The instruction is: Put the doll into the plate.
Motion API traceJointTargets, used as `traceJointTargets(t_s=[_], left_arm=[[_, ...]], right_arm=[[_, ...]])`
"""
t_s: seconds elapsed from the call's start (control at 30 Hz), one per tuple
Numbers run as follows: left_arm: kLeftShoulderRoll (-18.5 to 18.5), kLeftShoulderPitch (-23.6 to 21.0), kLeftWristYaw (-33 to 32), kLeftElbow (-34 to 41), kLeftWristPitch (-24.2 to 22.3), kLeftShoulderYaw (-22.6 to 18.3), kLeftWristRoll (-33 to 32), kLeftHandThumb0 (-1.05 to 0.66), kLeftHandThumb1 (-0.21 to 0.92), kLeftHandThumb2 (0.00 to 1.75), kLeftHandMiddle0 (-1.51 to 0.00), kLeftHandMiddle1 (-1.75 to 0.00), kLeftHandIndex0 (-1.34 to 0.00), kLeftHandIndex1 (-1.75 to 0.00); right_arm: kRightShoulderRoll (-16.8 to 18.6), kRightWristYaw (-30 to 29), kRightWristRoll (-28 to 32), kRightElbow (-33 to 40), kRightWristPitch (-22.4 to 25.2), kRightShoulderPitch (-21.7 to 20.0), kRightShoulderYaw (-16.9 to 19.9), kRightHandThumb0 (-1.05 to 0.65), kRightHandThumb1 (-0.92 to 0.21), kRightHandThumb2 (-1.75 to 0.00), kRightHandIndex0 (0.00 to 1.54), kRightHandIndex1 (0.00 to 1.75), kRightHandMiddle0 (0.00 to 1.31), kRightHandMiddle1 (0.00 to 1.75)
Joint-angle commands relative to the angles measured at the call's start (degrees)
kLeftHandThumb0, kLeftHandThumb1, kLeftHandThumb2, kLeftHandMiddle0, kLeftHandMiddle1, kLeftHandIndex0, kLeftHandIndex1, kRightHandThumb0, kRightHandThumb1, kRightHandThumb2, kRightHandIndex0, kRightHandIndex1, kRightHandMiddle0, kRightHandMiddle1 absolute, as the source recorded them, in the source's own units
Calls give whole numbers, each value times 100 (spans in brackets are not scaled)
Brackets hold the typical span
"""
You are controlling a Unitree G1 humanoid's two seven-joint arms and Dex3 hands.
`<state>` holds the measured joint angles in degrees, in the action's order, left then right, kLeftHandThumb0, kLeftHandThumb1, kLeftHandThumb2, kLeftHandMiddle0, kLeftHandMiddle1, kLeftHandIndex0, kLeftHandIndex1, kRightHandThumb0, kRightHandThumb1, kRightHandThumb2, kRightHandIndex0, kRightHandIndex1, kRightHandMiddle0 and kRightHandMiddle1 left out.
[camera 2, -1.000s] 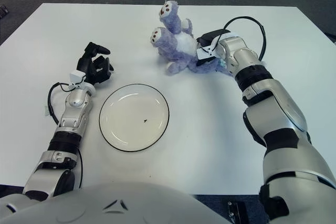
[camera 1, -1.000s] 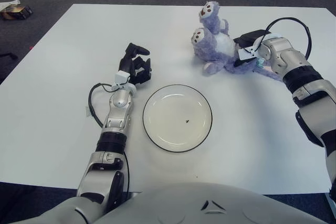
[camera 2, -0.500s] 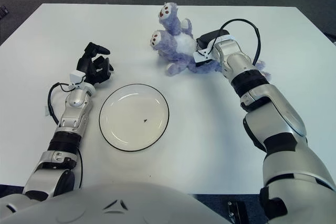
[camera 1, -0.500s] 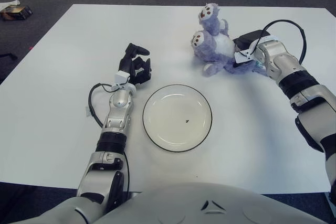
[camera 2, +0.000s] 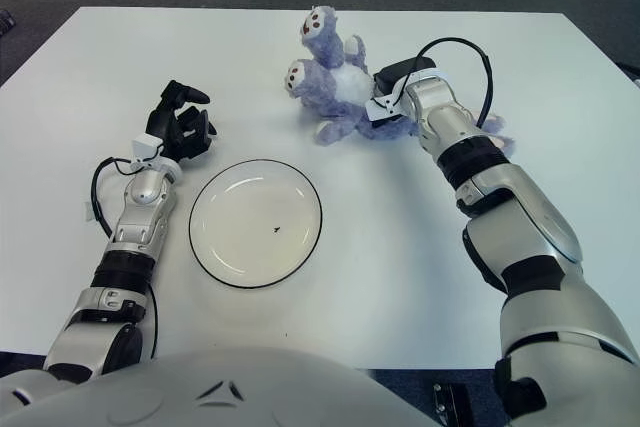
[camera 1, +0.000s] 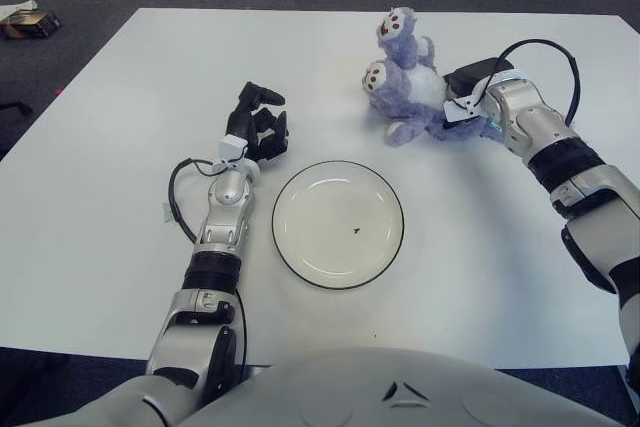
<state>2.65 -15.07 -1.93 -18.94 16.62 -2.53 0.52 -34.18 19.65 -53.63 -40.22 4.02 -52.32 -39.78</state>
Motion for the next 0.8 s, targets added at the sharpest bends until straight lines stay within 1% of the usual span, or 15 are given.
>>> traceJointTargets(t_s=[0.0, 0.03, 0.1, 0.13, 0.17, 0.2, 0.23, 0.27, 0.33, 0.4, 0.53, 0.77], left_arm=[[-104, 475, -55, -222, -24, 2, 16, -38, 67, 85, -70, -175, -35, -175], [-100, 475, -55, -220, -28, 1, 19, -38, 67, 85, -70, -175, -35, -175], [-95, 474, -56, -216, -35, 0, 22, -38, 67, 85, -70, -175, -35, -175], [-93, 474, -55, -215, -37, -1, 21, -38, 67, 85, -70, -175, -35, -175], [-91, 474, -55, -213, -41, -2, 21, -38, 67, 85, -70, -175, -35, -175], [-90, 474, -55, -211, -44, -2, 21, -38, 67, 85, -70, -175, -35, -175], [-89, 475, -56, -208, -48, -2, 21, -38, 67, 85, -70, -175, -35, -175], [-88, 478, -55, -203, -50, -3, 21, -38, 67, 85, -70, -175, -35, -175], [-85, 482, -53, -198, -51, -3, 20, -38, 67, 85, -70, -175, -35, -175], [-83, 483, -51, -196, -51, -4, 20, -38, 67, 85, -70, -175, -35, -175], [-82, 484, -52, -195, -49, -4, 20, -38, 68, 85, -70, -175, -35, -175], [-76, 479, -50, -204, -44, -6, 16, -38, 68, 84, -70, -175, -35, -175]], right_arm=[[115, 266, -94, -218, 145, 525, -127, -38, -92, -10, 72, 175, 65, 125], [176, 207, -73, -236, 296, 540, -72, -38, -92, -11, 73, 175, 64, 127], [255, 66, -51, -252, 500, 573, 8, -38, -85, -27, 74, 175, 61, 133], [274, 4, -54, -249, 549, 589, 30, -39, -74, -51, 77, 175, 57, 145], [314, -154, -16, -236, 634, 635, 111, -39, -70, -61, 78, 175, 56, 149], [344, -265, 11, -226, 697, 669, 170, -40, -63, -77, 80, 175, 53, 157], [385, -438, 89, -211, 760, 729, 287, -40, -57, -88, 82, 175, 51, 163], [413, -555, 141, -197, 803, 773, 368, -41, -53, -97, 84, 175, 50, 167], [429, -866, 325, -197, 755, 897, 591, -41, -49, -105, 85, 175, 50, 171], [418, -1076, 430, -219, 652, 981, 724, -42, -47, -110, 85, 175, 50, 173], [386, -1280, 502, -249, 486, 1052, 813, -42, -44, -115, 86, 175, 51, 174], [365, -1375, 522, -253, 372, 1088, 872, -43, -43, -117, 86, 175, 52, 175]])
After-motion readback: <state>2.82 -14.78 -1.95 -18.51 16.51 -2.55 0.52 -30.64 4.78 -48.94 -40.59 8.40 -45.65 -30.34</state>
